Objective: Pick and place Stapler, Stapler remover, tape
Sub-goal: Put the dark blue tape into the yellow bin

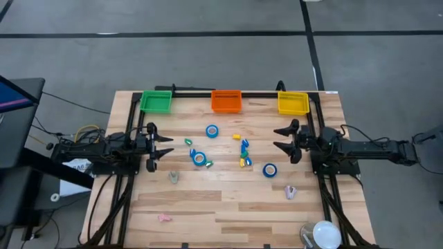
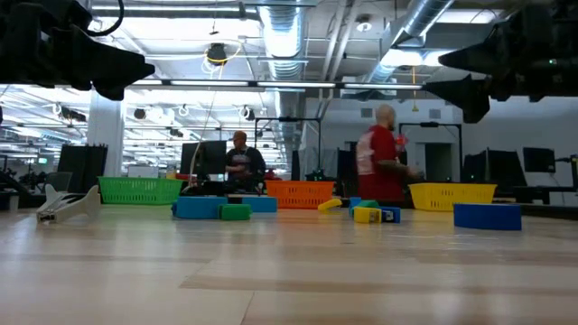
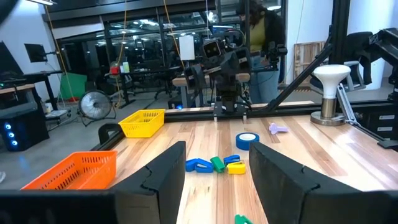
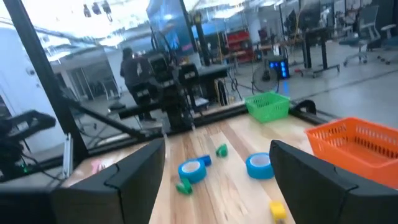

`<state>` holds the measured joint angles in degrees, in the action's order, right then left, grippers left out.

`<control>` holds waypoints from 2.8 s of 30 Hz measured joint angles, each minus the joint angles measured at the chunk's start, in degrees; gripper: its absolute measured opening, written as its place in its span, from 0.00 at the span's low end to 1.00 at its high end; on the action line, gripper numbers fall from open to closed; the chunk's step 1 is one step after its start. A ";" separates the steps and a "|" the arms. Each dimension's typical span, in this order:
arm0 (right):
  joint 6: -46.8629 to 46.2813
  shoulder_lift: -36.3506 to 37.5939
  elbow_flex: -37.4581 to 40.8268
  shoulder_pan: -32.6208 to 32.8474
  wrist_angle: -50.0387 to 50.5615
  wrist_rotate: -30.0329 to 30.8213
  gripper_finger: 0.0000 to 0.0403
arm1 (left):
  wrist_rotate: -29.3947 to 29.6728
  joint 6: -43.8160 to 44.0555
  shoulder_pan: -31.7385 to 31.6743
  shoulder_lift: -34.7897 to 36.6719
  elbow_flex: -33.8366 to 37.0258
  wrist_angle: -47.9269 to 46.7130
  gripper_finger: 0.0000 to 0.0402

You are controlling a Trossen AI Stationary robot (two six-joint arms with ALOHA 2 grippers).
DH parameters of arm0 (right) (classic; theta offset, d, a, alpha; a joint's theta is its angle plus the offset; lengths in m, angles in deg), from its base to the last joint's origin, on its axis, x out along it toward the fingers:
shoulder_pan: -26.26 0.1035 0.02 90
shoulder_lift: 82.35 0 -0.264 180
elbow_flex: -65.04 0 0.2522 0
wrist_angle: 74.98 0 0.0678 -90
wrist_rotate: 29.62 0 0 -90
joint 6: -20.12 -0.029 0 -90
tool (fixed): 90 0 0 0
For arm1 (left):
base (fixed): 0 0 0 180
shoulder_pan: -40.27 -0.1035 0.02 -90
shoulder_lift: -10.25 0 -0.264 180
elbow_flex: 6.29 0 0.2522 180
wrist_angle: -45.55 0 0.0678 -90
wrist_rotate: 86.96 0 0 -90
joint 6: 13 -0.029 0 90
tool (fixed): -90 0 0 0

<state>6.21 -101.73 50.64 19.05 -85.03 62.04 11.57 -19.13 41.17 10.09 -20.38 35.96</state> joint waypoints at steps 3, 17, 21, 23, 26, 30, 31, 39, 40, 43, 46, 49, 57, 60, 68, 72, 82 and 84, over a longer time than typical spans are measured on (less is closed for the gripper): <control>0.14 -0.06 0.00 -0.02 -0.42 0.06 0.70 | 0.00 0.00 -0.01 0.01 -0.01 0.15 0.42; 0.91 -0.06 0.00 -0.02 -0.25 2.79 0.70 | 0.00 0.01 -0.01 0.02 0.00 0.31 0.42; 3.77 -0.06 0.00 0.77 -0.24 2.63 0.69 | 0.00 0.00 -0.02 0.01 -0.01 0.49 0.42; 6.11 -0.06 0.00 1.29 -0.22 2.58 0.68 | 0.00 0.00 -0.01 0.02 0.01 0.65 0.42; 9.75 -0.06 0.00 2.05 -0.22 2.56 0.63 | 0.00 0.00 -0.02 0.02 -0.01 0.68 0.42; 11.31 -0.06 0.00 2.75 -0.22 2.48 0.53 | 0.00 0.00 -0.01 0.02 0.00 0.74 0.42; 11.31 -0.06 0.00 2.75 -0.22 2.46 0.50 | 0.00 0.02 0.00 0.02 -0.01 0.75 0.42; 11.31 -0.06 0.00 2.73 -0.22 2.49 0.20 | 0.00 0.00 0.00 0.00 -0.01 0.99 0.42; 11.31 -0.06 0.00 2.73 -0.22 2.70 0.17 | 0.00 0.00 0.00 0.02 -0.01 1.01 0.42; 11.31 -0.06 0.00 2.54 0.01 3.54 0.08 | 0.00 0.00 0.00 0.02 0.00 1.10 0.42; 11.39 -0.06 0.00 2.54 0.02 3.64 0.01 | 0.00 0.00 0.00 0.00 0.00 1.11 0.42; 11.42 -0.06 0.00 2.58 0.02 3.64 0.02 | 0.00 0.00 -0.02 0.00 -0.01 1.15 0.42; 11.49 -0.17 -2.10 2.58 0.55 3.05 0.00 | 0.00 0.00 -0.01 0.01 0.01 1.54 0.42; 11.47 -0.83 -4.83 2.58 3.72 2.92 0.00 | 0.00 0.00 -0.02 0.00 -0.01 1.54 0.42; 11.47 -4.58 -16.05 2.58 14.97 2.86 0.00 | 0.00 0.00 -0.01 0.02 -0.01 1.59 0.42; 11.40 -7.20 -20.75 2.58 15.39 2.87 0.00 | 0.00 0.00 0.00 0.00 0.01 1.97 0.42; 10.39 -13.38 -34.94 3.90 23.99 2.42 0.00 | 0.00 0.00 -0.02 0.01 0.00 2.32 0.42; 10.39 -14.54 -37.85 4.27 26.32 2.42 0.00 | -0.02 0.00 -0.02 0.00 -0.01 2.32 0.42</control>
<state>16.60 -116.27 12.79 23.32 -58.71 64.45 11.56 -19.13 41.15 10.09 -20.39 38.29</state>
